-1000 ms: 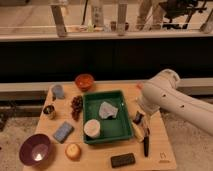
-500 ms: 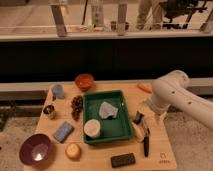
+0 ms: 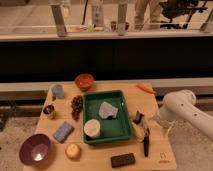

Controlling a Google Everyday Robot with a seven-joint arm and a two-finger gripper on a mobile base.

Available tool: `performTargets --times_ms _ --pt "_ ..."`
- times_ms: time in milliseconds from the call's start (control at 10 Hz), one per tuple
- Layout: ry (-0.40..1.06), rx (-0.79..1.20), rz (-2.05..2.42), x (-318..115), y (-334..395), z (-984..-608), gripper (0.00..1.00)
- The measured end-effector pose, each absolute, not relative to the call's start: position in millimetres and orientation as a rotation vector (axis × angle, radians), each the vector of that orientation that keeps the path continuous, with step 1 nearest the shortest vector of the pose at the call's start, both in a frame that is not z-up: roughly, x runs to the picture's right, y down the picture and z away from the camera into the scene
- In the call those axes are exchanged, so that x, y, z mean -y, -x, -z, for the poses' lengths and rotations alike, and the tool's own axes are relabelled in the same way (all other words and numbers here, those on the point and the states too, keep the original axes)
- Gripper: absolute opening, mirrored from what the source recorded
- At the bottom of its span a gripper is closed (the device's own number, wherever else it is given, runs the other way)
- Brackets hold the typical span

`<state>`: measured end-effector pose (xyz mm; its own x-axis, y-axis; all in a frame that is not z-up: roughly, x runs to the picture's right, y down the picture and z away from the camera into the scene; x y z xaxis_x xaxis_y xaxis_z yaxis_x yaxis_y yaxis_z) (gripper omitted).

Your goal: Place brush in paper cup

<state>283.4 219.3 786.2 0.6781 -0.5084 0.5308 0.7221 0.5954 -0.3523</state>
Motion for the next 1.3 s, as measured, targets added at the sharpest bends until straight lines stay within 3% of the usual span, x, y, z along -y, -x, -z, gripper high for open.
performTargets --times_ms 400,1300 --pt "0.565 0.51 0.853 -241.0 -253.8 -786.0 0.8" --pt "0.583 0.445 0.835 -240.4 -263.3 -821.5 0.78"
